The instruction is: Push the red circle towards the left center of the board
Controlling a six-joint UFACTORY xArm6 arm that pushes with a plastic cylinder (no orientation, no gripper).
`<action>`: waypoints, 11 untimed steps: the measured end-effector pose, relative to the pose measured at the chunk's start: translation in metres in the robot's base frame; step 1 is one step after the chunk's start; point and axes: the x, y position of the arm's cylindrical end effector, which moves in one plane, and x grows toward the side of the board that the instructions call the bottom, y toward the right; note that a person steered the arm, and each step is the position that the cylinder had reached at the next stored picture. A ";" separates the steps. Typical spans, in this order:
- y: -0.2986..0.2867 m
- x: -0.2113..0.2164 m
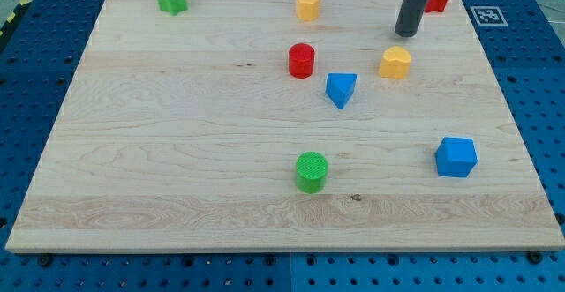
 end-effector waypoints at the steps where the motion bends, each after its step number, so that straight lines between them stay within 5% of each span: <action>1: -0.019 0.011; 11: -0.032 0.033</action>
